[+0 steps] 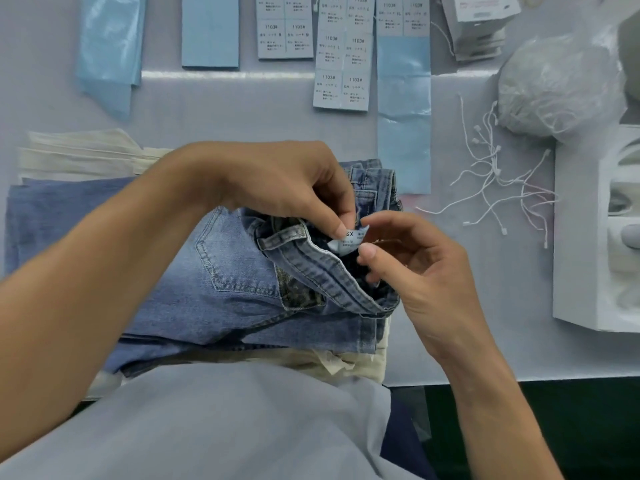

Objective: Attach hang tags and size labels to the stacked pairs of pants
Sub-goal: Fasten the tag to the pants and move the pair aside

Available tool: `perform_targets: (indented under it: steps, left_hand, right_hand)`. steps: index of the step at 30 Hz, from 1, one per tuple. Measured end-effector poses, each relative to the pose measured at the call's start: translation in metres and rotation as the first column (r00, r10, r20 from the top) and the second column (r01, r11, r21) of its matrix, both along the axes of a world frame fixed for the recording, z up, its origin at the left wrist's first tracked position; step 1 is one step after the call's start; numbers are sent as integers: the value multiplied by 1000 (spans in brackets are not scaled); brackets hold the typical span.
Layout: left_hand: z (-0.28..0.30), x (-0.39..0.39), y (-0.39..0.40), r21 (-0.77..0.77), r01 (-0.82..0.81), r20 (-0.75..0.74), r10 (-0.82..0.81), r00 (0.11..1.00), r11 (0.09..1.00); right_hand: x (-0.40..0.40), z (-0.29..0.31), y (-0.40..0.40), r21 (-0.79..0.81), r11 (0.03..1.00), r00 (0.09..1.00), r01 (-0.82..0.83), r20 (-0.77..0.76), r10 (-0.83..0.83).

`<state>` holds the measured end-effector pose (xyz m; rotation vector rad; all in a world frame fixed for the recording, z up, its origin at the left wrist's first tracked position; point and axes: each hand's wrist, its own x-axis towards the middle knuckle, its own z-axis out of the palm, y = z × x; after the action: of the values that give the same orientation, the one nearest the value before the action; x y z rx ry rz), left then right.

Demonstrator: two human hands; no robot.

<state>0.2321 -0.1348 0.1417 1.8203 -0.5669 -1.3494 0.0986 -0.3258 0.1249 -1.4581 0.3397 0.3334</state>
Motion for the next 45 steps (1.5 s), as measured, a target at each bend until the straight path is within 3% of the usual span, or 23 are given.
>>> perform_targets:
  steps: [5, 8, 11, 14, 17, 22, 32, 36, 40, 45]
  left_hand:
    - [-5, 0, 3, -29, -25, -20, 25, 999, 999]
    - [-9, -1, 5, -52, -75, -43, 73, 996, 996]
    - [-11, -3, 11, -66, -135, -66, 131, 989, 989]
    - [-14, -12, 15, -101, -267, -116, 256, 960, 958]
    - [-17, -25, 24, -120, -423, -168, 401, 900, 898]
    - [-19, -33, 40, -128, -457, -231, 421, 877, 880]
    - [-7, -41, 40, -151, -300, -100, 287, 953, 942]
    - [-6, -47, 37, -154, -264, 84, 279, 957, 952]
    - [-9, -57, 32, -246, -221, 314, 293, 903, 944]
    - [-8, -66, 33, -231, -179, 405, 262, 876, 956]
  right_hand:
    - [5, 0, 1, 21, 998, 998, 55, -15, -55]
    - [3, 1, 1, -44, 997, 997, 70, -24, -71]
    - [-2, 0, 9, -250, 968, 1000, 8, -19, -13]
    - [-5, -2, 18, -527, 849, 991, -37, 91, 100]
    - [-1, -3, 27, -636, 771, 973, -38, 152, 174]
    - [0, -6, 28, -582, 813, 946, -29, 247, 211]
    - [-2, -6, 27, -532, 847, 933, 23, 316, 173]
    - [-11, 1, 33, -458, 887, 976, 59, 211, 44]
    - [-21, 5, 37, -413, 910, 999, 33, 19, -28]
    - [-31, 8, 36, -154, 988, 996, 25, -85, -39]
